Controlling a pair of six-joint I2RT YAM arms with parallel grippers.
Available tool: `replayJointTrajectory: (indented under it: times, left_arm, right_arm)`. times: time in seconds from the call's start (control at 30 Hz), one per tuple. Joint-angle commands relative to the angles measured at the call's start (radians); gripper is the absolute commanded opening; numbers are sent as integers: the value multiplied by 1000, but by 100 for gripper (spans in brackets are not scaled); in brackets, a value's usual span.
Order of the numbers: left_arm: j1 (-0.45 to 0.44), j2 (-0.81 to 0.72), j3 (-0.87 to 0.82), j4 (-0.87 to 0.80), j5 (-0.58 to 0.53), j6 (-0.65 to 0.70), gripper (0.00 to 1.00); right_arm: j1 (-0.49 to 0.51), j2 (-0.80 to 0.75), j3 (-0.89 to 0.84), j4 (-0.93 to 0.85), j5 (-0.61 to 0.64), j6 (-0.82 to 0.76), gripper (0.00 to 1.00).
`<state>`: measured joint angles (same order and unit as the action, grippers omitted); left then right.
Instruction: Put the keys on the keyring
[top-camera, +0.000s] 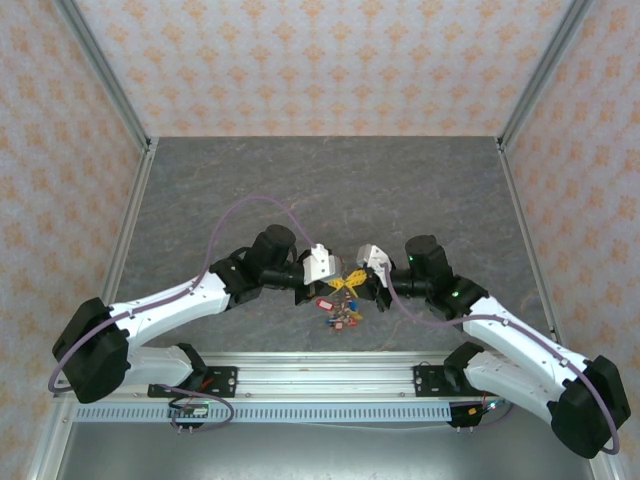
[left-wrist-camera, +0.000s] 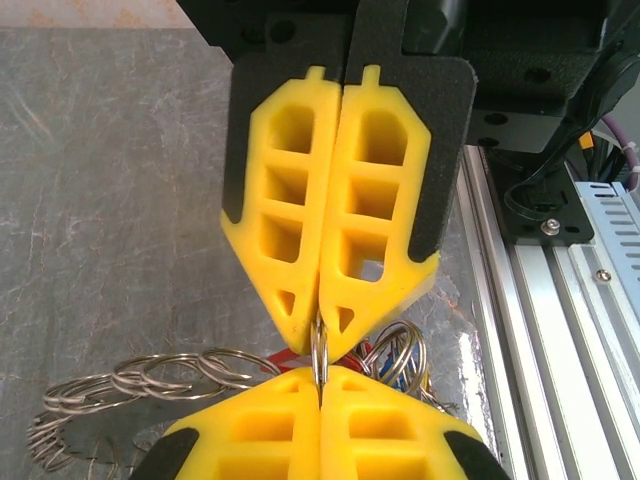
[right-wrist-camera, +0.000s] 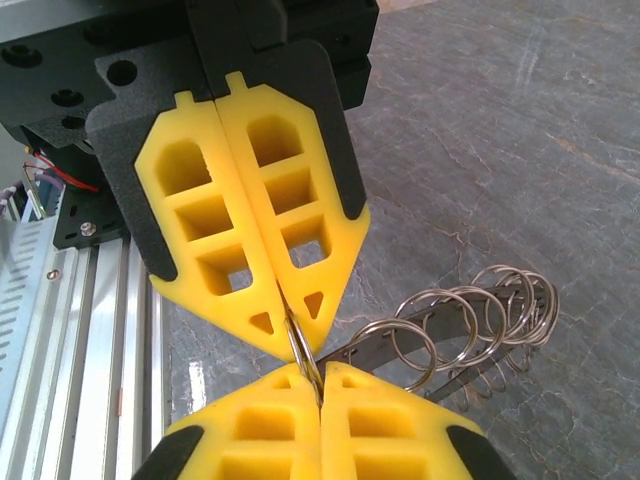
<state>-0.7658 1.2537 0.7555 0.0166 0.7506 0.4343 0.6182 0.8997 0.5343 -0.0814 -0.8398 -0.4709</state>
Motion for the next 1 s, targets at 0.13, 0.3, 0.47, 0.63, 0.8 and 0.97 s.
replayJointTrajectory:
  times: [0.13, 0.3, 0.47, 0.63, 0.8, 0.97]
  left_arm:
    - [-10, 2, 77, -115, -14, 101, 12]
    - [-25, 51, 143, -241, -57, 180, 15]
    - [-28, 84, 179, -288, -57, 206, 15]
    - [-28, 93, 191, -319, -72, 229, 12]
    - [-27, 92, 189, -322, -76, 233, 0]
    - [-27, 58, 143, -232, -58, 177, 0]
  right_arm:
    - [-10, 24, 96, -106, -10, -57, 0]
    - [1, 56, 162, -167, -20, -102, 0]
    - [8, 69, 195, -173, -26, -115, 0]
    - [14, 70, 213, -181, -34, -123, 0]
    - [18, 63, 209, -174, -33, -123, 1]
    - [19, 41, 161, -179, 18, -116, 8]
